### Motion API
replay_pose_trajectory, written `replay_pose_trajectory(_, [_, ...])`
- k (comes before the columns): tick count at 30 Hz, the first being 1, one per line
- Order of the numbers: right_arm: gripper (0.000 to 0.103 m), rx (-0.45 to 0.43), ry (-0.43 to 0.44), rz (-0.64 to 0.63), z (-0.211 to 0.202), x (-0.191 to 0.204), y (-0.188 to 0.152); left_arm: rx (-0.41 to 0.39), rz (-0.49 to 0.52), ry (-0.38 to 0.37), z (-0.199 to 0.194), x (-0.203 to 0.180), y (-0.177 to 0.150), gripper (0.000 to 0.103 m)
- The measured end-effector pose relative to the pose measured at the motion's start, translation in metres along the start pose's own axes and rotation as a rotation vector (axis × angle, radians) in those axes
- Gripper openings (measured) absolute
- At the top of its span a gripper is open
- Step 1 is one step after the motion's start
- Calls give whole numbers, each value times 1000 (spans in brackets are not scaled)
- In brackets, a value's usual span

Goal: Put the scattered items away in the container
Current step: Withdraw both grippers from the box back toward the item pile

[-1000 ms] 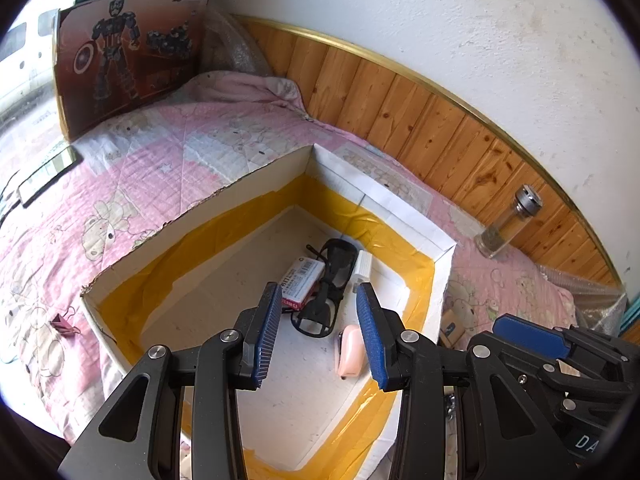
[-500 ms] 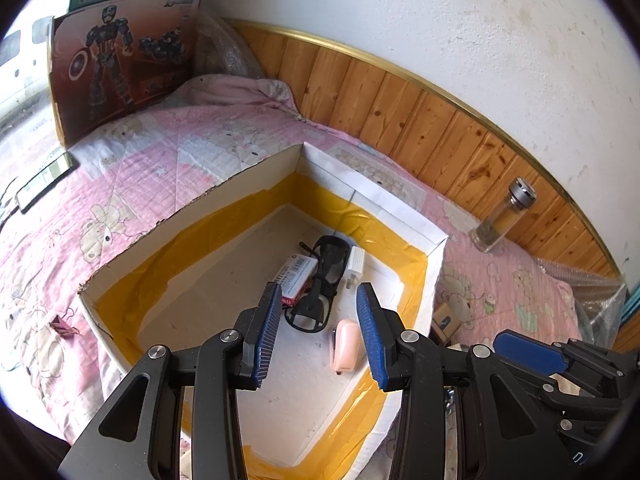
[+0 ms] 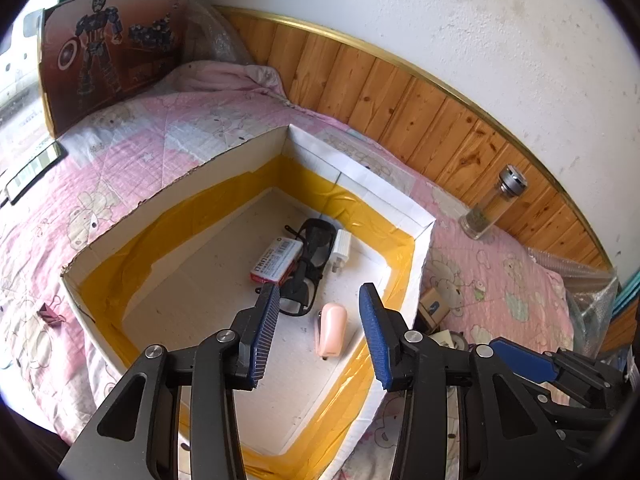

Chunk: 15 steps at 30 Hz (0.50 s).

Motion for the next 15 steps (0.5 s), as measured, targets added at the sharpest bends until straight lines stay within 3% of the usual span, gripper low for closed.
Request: replay_pose_trajectory(15, [40,-37,48,73,-10,-18,-18,7,54,-1,2,-17,-10,44])
Point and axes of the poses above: each gripper's, at about its wrist camera, not at the fingertips, and z roughly the way its jaws point, x to its left, y to its top, the point moved 8 cm from there along z, roughly the way its jaws point
